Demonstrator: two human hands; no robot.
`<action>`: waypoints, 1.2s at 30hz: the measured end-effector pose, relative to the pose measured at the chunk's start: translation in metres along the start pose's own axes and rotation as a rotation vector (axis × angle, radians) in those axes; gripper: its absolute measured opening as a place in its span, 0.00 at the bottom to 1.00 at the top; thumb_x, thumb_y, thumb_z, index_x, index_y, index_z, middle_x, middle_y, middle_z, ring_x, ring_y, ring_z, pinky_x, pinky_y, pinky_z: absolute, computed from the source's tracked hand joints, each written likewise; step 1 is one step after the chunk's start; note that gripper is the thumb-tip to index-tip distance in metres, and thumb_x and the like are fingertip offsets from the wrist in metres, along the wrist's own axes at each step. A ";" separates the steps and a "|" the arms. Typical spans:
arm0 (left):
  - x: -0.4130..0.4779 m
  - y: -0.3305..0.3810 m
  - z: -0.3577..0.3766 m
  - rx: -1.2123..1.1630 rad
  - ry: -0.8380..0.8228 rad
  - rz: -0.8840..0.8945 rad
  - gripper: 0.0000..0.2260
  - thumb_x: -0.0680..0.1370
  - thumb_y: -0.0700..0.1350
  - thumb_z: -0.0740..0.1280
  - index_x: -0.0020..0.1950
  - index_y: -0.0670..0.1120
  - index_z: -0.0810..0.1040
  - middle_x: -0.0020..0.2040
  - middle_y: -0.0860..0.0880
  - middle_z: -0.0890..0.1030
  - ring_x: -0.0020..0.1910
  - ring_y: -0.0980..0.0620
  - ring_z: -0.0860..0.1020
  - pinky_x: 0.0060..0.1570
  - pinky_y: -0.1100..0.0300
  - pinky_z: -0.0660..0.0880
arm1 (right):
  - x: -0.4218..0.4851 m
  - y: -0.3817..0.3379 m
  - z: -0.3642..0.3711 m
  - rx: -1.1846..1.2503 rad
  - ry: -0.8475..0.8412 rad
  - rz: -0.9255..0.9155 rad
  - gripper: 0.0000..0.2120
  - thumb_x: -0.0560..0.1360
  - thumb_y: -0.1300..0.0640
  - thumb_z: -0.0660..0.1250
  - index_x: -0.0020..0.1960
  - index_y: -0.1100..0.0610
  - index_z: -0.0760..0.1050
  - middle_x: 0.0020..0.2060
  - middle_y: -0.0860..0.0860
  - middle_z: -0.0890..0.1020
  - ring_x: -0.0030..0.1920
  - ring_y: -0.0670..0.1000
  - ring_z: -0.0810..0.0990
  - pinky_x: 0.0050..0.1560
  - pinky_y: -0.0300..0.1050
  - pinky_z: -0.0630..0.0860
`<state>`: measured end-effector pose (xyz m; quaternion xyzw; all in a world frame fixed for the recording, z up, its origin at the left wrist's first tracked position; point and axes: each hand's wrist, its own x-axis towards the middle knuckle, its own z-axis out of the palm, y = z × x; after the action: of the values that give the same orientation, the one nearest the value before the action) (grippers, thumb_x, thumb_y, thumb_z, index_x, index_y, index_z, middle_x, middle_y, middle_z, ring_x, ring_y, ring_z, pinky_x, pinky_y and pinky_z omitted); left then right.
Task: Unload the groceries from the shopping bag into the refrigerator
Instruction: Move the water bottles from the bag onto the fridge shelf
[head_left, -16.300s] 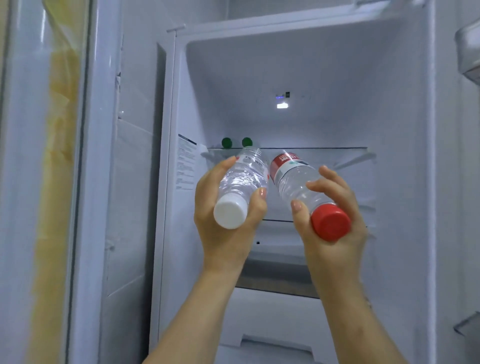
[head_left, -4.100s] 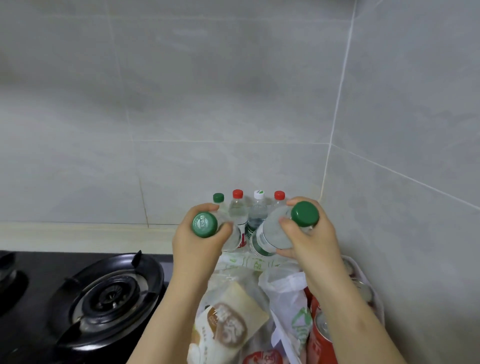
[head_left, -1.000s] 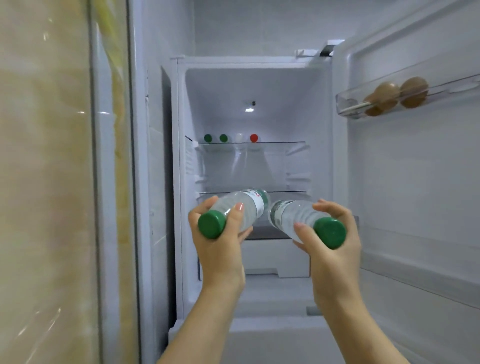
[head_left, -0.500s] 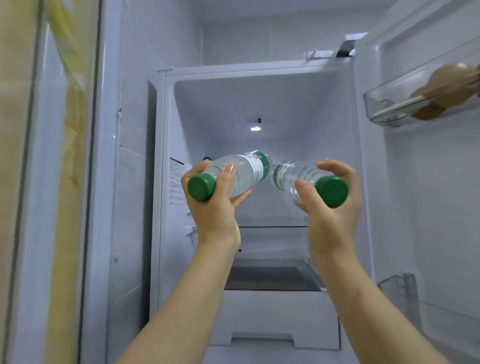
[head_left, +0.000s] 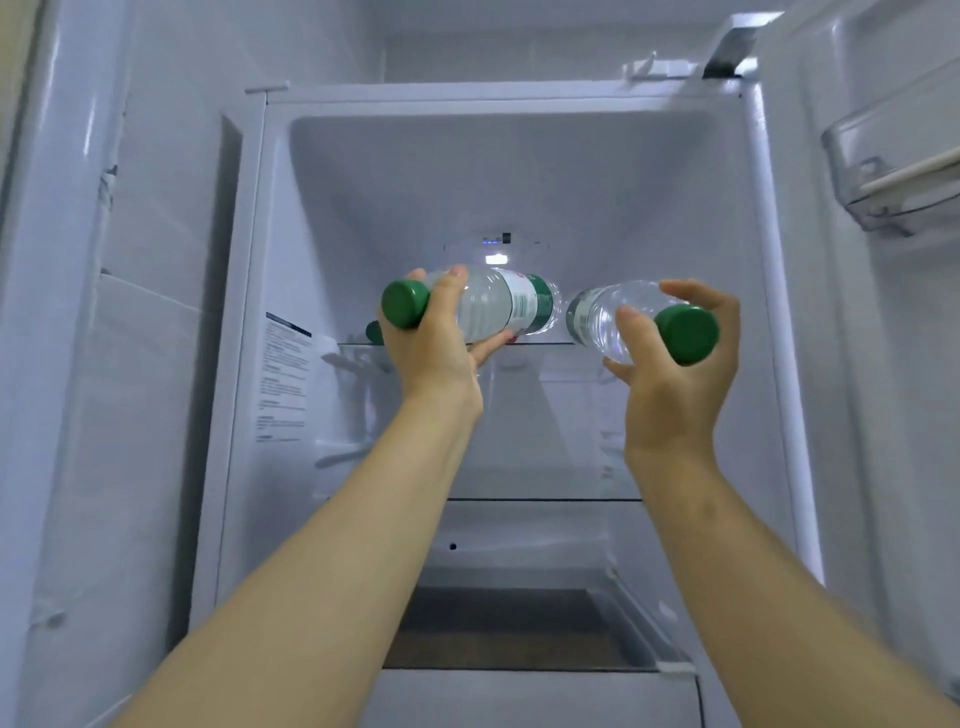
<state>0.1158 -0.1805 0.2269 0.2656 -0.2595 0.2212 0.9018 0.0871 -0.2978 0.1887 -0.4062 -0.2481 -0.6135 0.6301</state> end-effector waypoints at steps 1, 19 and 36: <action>0.007 -0.003 0.001 -0.004 -0.006 0.000 0.13 0.74 0.39 0.69 0.56 0.45 0.70 0.52 0.49 0.71 0.61 0.43 0.72 0.39 0.40 0.80 | 0.004 0.005 0.003 -0.005 0.005 -0.009 0.12 0.64 0.56 0.69 0.44 0.45 0.71 0.34 0.33 0.75 0.36 0.38 0.75 0.47 0.62 0.78; 0.115 -0.057 -0.010 0.279 -0.233 0.070 0.14 0.72 0.43 0.72 0.53 0.48 0.72 0.45 0.53 0.74 0.46 0.56 0.74 0.54 0.40 0.76 | 0.053 0.079 0.031 -0.133 0.050 0.024 0.11 0.62 0.53 0.69 0.42 0.45 0.71 0.32 0.38 0.71 0.35 0.41 0.73 0.49 0.62 0.78; 0.119 -0.083 0.019 0.712 -0.433 0.353 0.11 0.72 0.44 0.72 0.44 0.50 0.69 0.38 0.56 0.71 0.40 0.53 0.71 0.43 0.54 0.78 | 0.096 0.093 0.023 -0.391 -0.103 0.134 0.10 0.71 0.61 0.66 0.49 0.50 0.70 0.35 0.43 0.71 0.36 0.43 0.71 0.45 0.46 0.76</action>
<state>0.2451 -0.2241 0.2797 0.5510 -0.3913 0.3863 0.6277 0.1941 -0.3420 0.2599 -0.5671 -0.1283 -0.5851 0.5653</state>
